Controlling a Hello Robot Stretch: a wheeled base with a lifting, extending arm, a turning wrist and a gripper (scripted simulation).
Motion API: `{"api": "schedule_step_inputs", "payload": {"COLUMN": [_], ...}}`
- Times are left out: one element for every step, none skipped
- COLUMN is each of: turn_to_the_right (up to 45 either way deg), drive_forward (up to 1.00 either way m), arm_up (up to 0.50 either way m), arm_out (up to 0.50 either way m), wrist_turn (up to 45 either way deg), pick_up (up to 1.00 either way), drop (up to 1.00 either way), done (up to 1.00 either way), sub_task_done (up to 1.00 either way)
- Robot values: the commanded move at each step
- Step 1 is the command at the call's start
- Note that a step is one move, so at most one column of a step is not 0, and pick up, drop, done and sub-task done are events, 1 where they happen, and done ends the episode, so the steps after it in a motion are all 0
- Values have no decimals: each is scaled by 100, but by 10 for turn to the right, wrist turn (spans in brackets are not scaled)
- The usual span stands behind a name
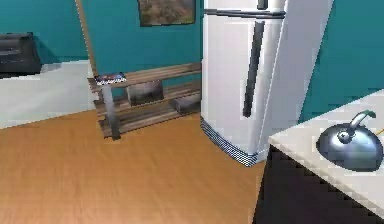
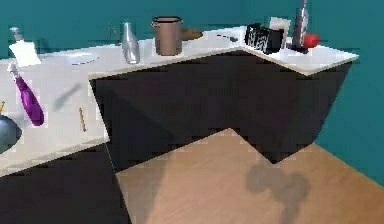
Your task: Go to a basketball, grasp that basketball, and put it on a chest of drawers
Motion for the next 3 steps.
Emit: {"api": "schedule_step_inputs", "payload": {"turn_to_the_right": [-450, -90, 0], "drive_forward": [0, 0, 100], "arm_up": [0, 0, 0], "arm_out": [0, 0, 0], "wrist_turn": [0, 0, 0], "pick_up": [0, 0, 0], "drop": [0, 0, 0], "done": [0, 0, 0], "sub_task_done": [0, 0, 0]}}
